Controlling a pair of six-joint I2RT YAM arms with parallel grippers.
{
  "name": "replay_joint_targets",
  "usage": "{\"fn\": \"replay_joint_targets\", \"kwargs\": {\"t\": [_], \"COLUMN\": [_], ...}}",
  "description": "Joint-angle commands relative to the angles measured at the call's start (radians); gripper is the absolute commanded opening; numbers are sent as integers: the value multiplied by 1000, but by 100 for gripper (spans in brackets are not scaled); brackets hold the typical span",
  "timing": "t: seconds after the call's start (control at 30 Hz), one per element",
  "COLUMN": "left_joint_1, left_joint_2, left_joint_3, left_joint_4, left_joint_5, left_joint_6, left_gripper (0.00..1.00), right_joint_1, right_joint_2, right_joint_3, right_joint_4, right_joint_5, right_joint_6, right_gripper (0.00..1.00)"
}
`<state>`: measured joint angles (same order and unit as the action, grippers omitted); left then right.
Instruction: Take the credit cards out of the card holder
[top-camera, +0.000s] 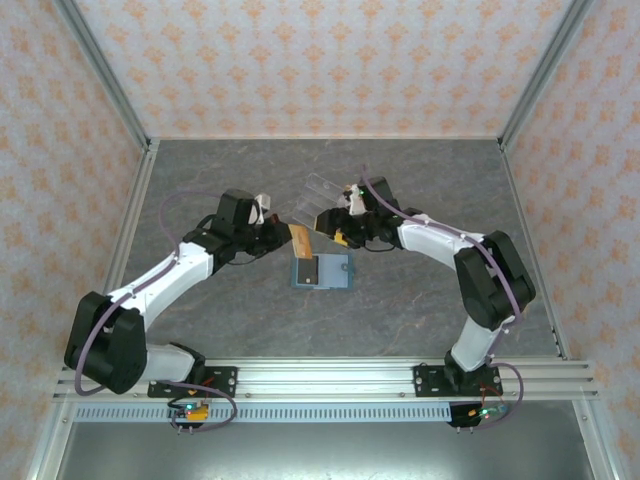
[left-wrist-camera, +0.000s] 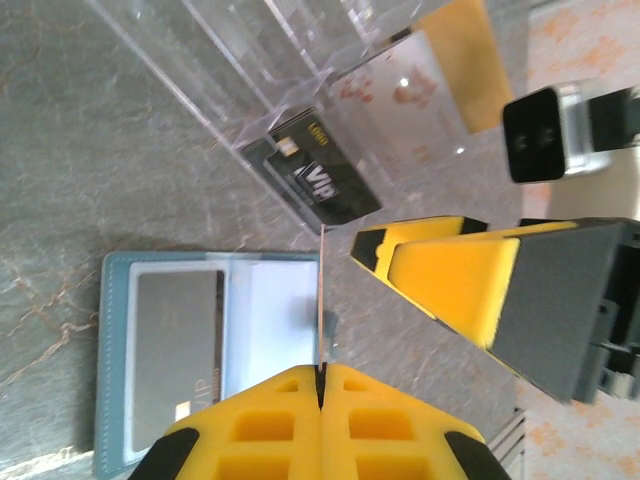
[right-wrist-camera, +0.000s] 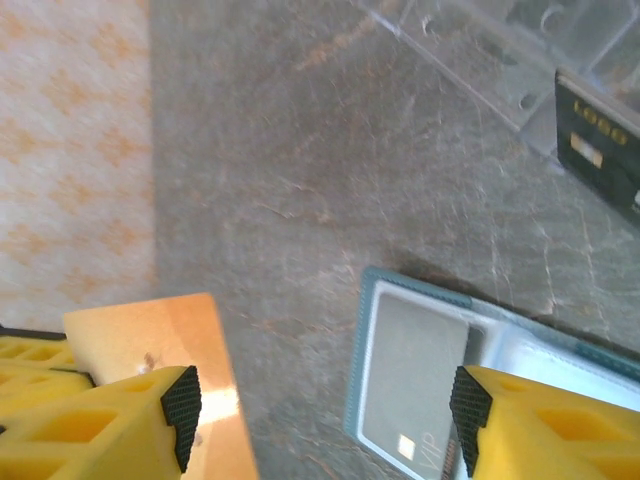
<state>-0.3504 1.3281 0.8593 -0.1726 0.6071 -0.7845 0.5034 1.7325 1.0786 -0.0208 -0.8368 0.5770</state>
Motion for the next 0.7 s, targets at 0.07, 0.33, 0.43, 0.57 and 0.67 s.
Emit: {"fn": "replay_joint_targets", "kwargs": {"t": [0.07,0.33,0.43,0.57,0.67], "left_joint_1": [16,30,37,43,46], "left_joint_2": [-39,-15,3,17,24], "left_joint_3": [-29,-37,-41,-41,-42], "left_joint_4": [157,259,293,307,309], "left_joint_5": [50,70,81,86,88], "left_joint_6": [-105,-197,-227,-242,-247], "left_gripper": [0,0,0,0,0], "right_joint_1": [-4,-5,-6,-7,-8], "right_joint_2": [28,38,40,33,24], "right_joint_3": [-15,-23,-34,-46,-47], "right_joint_4": [269,410,471,515,518], "right_joint_5": [-156,-213,-240,-250,-250], "right_joint_6": [147,244,280,305,304], "right_gripper": [69,63,55,46,36]}}
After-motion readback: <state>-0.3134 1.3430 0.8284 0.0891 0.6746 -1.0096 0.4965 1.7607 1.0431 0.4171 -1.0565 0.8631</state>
